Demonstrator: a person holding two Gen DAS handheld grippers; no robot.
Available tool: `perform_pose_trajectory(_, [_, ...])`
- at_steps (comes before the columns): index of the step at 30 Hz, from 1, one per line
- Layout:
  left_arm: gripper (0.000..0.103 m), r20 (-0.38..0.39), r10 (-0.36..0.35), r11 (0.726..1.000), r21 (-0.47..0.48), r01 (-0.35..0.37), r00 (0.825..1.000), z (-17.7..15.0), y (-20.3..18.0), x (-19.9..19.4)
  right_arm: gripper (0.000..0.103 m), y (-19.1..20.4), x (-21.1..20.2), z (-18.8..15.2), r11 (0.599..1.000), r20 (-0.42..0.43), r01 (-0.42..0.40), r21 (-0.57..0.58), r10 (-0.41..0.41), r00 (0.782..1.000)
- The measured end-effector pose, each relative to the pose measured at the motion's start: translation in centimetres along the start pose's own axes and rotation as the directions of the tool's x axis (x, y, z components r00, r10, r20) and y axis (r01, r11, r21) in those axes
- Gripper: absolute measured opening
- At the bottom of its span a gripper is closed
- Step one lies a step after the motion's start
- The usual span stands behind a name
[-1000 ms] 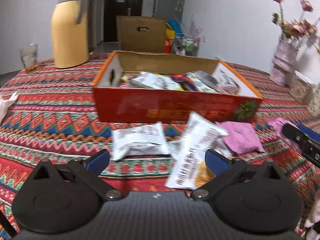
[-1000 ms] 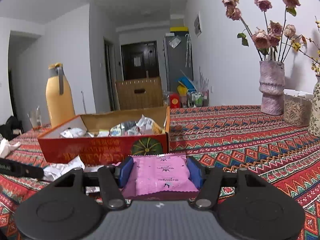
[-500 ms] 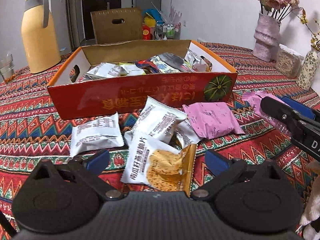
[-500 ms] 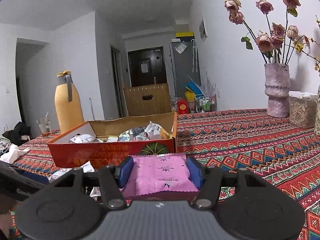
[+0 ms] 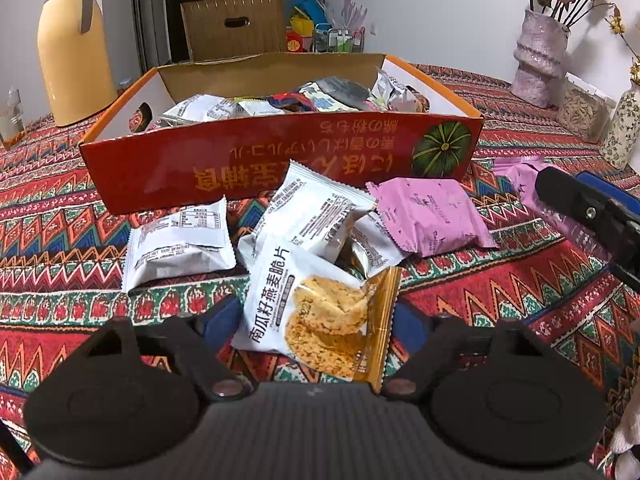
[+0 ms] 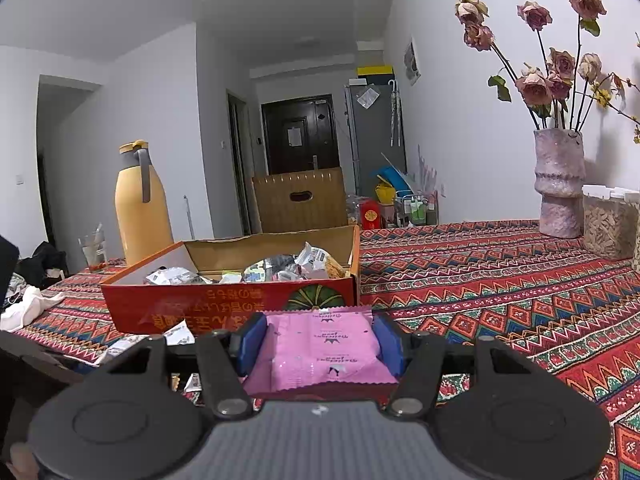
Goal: Organize snacks
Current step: 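Grasp a pumpkin-seed crisp packet with the left tool while the right tool holds the pink packet, then carry the pink packet and crisp packet over the open box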
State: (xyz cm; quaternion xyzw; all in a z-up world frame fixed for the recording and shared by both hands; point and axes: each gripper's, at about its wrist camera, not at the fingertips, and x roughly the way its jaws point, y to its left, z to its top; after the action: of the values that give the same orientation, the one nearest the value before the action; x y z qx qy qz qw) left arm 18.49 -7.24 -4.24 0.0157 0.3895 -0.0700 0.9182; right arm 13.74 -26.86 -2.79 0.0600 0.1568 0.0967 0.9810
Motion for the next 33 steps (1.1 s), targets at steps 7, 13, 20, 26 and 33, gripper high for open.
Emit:
perform_pose_trajectory(7, [0.064, 0.018, -0.024, 1.0, -0.001, 0.024, 1.0, -0.3, 0.2, -0.6, 0.058, 0.2, 0.0, -0.1, 1.0, 0.0, 0.0, -0.015, 0.0, 1.0])
perform_pose_trajectory(13, [0.057, 0.029, -0.022, 1.0, 0.0, 0.023, 0.999, -0.7, 0.2, -1.2, 0.058, 0.4, 0.0, -0.2, 1.0, 0.003, 0.005, -0.026, -0.005, 1.0])
perform_pose_trajectory(20, [0.055, 0.049, -0.026, 1.0, -0.017, 0.026, 0.998, -1.2, 0.8, -2.1, 0.058, 0.7, -0.2, -0.3, 0.999, 0.011, 0.003, -0.041, -0.002, 1.0])
perform_pose_trajectory(26, [0.055, 0.069, -0.024, 0.999, -0.031, 0.026, 0.997, -1.3, 1.5, -3.1, 0.058, 0.7, -0.6, -0.2, 0.999, 0.026, 0.0, -0.046, 0.001, 1.0])
perform_pose_trajectory(33, [0.055, 0.114, -0.021, 0.999, -0.03, 0.025, 0.993, -0.8, 2.1, -4.5, 0.058, 1.2, -1.6, 0.4, 0.998, 0.036, 0.008, -0.055, -0.006, 0.999])
